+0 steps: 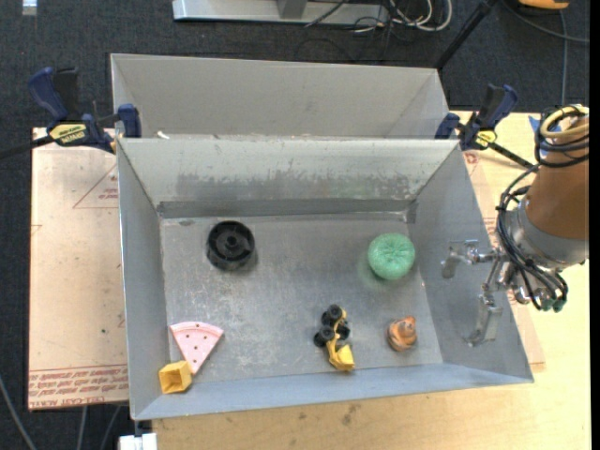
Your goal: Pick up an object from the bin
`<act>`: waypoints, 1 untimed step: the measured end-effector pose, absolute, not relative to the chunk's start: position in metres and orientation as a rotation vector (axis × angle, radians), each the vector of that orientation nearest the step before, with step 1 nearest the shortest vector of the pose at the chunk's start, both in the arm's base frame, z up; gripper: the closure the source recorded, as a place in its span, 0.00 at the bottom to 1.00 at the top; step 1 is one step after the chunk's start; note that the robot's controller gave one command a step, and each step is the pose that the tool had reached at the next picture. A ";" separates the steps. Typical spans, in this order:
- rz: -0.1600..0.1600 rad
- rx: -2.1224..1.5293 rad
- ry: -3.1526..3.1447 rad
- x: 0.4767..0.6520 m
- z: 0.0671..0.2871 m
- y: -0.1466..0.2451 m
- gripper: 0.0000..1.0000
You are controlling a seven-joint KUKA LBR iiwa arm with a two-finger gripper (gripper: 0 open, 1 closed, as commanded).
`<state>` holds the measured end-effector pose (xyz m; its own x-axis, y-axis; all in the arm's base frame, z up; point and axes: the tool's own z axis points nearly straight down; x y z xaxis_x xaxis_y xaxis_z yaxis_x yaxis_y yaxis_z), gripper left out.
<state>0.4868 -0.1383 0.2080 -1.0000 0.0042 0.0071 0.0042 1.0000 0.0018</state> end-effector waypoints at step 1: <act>0.000 0.000 -3.142 0.488 0.212 -0.138 0.00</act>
Offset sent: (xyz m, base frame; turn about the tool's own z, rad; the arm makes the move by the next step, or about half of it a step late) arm -0.0087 0.0329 -0.0737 0.1805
